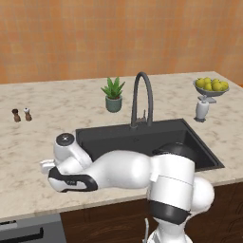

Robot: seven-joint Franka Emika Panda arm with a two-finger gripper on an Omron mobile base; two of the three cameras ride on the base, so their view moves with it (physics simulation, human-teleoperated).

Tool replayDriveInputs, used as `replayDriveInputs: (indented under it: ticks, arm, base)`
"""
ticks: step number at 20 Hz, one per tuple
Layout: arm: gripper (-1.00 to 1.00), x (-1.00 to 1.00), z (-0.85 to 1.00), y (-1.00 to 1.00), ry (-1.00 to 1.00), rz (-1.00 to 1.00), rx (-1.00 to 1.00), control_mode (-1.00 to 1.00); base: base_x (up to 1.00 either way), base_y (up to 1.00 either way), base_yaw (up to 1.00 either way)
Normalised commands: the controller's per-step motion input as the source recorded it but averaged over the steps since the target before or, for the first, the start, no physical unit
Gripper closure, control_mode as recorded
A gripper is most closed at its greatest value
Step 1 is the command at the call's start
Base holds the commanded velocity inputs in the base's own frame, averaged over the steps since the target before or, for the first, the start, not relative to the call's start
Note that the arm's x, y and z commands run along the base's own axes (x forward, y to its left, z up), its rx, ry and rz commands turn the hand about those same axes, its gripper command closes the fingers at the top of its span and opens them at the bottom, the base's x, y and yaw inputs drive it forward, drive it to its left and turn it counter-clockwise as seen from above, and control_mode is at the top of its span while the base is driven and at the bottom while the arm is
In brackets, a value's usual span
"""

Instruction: Pick the pan and sponge and place them into the sink. Then turn on the water.

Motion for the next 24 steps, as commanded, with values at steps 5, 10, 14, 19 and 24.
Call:
replayDriveInputs:
  ticks: [5,10,14,19,24]
  arm:
    - [-1.00,0.13,-0.17,0.01,0.00,0.00,0.00,-1.00]
    - [-1.00,0.19,-0.24,0.06,0.00,0.00,0.00,-1.00]
    - [-1.00,0.16,-0.27,0.03,0.00,0.00,0.00,-1.00]
    - [-1.00,0.14,-0.32,0.04,0.00,0.00,0.00,-1.00]
    - [1.00,0.11,-0.40,0.15,0.00,0.00,-0.02,-1.00]
  base:
    - [0.00,0.00,0.00]
    - [0.00,0.00,0.00]
    - [0.00,0.00,0.00]
    - [0.00,0.00,0.00]
    - [0.00,0.00,0.00]
